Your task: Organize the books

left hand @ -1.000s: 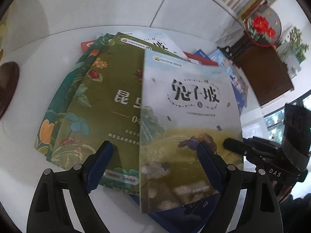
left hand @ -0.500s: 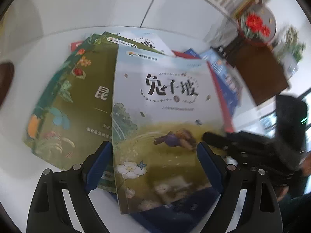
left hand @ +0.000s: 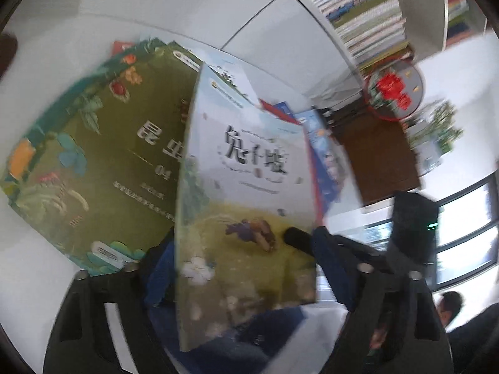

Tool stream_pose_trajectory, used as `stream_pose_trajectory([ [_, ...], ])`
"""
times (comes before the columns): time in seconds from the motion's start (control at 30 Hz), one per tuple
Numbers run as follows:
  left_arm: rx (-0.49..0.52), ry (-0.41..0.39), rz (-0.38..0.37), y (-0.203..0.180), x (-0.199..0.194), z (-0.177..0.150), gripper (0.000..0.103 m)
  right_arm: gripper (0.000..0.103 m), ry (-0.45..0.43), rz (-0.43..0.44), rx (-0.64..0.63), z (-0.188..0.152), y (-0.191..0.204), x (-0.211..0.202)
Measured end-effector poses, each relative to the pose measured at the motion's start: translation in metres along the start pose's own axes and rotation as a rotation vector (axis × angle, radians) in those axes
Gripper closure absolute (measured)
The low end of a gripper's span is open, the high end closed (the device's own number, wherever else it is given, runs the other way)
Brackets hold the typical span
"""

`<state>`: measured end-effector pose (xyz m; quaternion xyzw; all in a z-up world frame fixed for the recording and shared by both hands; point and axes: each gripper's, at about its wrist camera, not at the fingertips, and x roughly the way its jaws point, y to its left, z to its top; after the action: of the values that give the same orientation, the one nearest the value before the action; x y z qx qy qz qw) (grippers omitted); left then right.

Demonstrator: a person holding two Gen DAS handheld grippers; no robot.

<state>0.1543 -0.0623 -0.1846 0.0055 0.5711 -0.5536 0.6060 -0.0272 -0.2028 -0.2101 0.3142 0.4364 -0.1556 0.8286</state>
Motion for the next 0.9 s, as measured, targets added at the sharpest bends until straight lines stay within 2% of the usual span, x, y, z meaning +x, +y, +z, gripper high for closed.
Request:
stream_pose_trajectory([
  [0.07,0.038,-0.007,0.097,-0.006,0.000,-0.001,0.060,0.083,-0.004,-0.007,0.001,-0.001,0.001,-0.002],
  [0.1,0.037,-0.013,0.132,-0.005,0.000,-0.001,0.066,0.083,-0.004,-0.006,0.006,-0.001,0.001,-0.002],
  [0.13,0.026,-0.006,0.154,-0.002,-0.001,-0.001,0.078,0.083,-0.003,-0.001,0.015,-0.002,-0.001,-0.002],
  [0.17,0.009,-0.011,0.172,0.001,-0.002,-0.001,0.087,0.083,-0.002,0.010,0.030,-0.002,-0.003,-0.002],
  [0.27,-0.006,-0.012,0.175,0.006,-0.001,0.001,0.089,0.083,-0.012,0.024,0.042,-0.003,-0.005,-0.005],
  [0.37,0.038,-0.013,0.212,-0.002,0.001,-0.002,0.089,0.083,-0.035,-0.009,0.005,-0.004,0.002,-0.012],
  [0.47,0.054,-0.024,0.204,-0.006,0.000,-0.007,0.089,0.085,-0.071,-0.047,-0.040,-0.007,0.009,-0.023],
  [0.63,0.075,-0.053,0.178,-0.019,-0.002,-0.015,0.091,0.086,-0.077,-0.066,-0.064,-0.011,0.010,-0.033],
  [0.9,0.170,-0.086,0.188,-0.045,-0.010,-0.029,0.091,0.087,-0.110,-0.088,-0.076,-0.025,0.011,-0.051],
])
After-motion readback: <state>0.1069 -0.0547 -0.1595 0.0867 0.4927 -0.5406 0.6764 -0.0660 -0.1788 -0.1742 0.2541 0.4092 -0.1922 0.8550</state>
